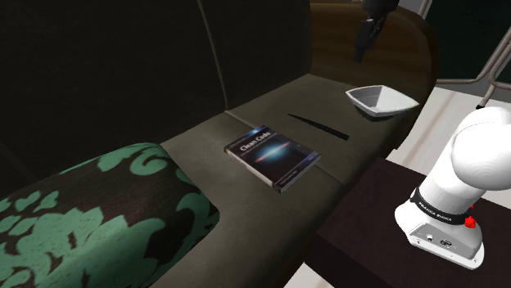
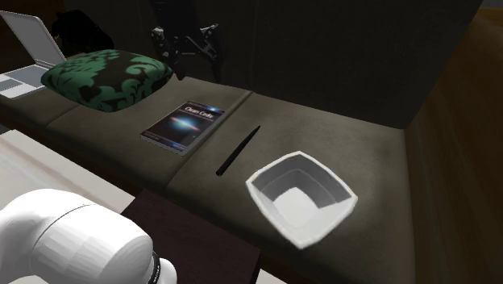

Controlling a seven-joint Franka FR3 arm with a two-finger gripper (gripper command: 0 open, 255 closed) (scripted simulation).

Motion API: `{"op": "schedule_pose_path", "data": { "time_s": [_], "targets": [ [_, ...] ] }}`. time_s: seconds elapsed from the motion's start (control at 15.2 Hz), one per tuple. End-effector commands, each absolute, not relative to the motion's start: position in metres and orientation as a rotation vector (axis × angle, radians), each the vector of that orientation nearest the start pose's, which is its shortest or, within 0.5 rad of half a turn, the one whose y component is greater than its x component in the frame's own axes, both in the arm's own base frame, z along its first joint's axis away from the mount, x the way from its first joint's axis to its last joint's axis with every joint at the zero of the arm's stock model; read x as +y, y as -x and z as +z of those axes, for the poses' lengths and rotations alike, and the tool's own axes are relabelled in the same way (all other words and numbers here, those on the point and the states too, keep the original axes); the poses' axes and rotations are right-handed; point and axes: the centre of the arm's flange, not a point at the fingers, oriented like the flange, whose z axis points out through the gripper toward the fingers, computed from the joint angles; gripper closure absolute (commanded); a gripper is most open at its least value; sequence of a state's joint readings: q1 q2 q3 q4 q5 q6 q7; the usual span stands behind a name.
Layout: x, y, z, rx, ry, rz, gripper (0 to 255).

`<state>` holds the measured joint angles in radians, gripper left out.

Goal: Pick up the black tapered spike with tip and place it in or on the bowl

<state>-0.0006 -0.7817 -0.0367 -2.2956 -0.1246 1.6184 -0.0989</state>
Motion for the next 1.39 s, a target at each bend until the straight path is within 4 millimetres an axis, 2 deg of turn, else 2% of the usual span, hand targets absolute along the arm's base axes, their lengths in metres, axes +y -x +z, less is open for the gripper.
{"op": "schedule_pose_path", "data": {
  "time_s": [0.0,0.66,1.32],
  "targets": [
    [-0.029,-0.313,0.623,-0.114,3.241,-0.158,0],
    [-0.045,-0.39,0.508,0.011,3.224,-0.007,0],
    [-0.064,-0.456,0.387,0.134,3.195,0.141,0]
  ]
}}
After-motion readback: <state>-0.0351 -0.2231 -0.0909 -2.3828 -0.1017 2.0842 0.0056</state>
